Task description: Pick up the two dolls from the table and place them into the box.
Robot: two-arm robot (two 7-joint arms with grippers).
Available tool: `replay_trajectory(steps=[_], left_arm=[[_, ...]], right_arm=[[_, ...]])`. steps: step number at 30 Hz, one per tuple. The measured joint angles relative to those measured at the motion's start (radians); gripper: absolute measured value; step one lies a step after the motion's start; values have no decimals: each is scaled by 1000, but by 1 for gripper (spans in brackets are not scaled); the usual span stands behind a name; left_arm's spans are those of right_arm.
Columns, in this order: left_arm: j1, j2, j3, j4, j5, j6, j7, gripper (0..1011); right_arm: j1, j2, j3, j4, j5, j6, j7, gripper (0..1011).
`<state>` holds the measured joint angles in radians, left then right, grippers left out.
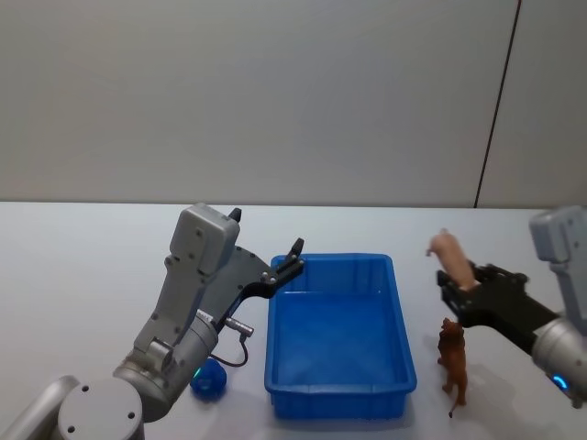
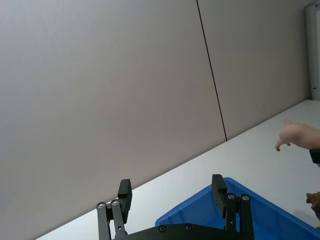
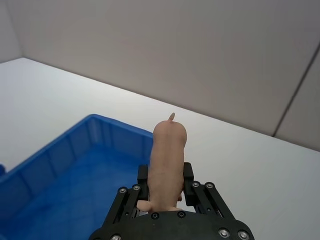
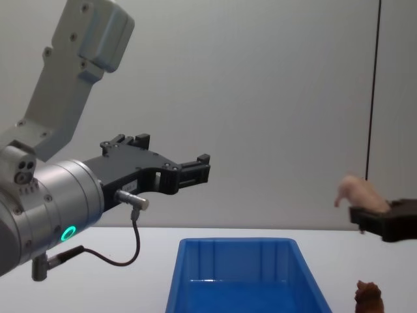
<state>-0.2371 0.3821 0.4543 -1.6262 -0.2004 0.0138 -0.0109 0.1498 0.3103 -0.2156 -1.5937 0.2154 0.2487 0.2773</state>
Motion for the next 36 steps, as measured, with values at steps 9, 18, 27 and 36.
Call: replay_trajectory(steps=[9,18,27,36], left_arm=[[0,0,0,0,0,0,0,1002],[0,0,0,0,0,0,0,1002],[0,0,0,0,0,0,0,1001],[0,0,0,0,0,0,0,1002]], right_arm=[[33,-32,-36,1,-24,40,93,368],[62,-75,-84,41,-49,98,165,450],[74,-104,-120,79,-67,123,194,772],[56,-91,-116,63,-58,89,161,1001]])
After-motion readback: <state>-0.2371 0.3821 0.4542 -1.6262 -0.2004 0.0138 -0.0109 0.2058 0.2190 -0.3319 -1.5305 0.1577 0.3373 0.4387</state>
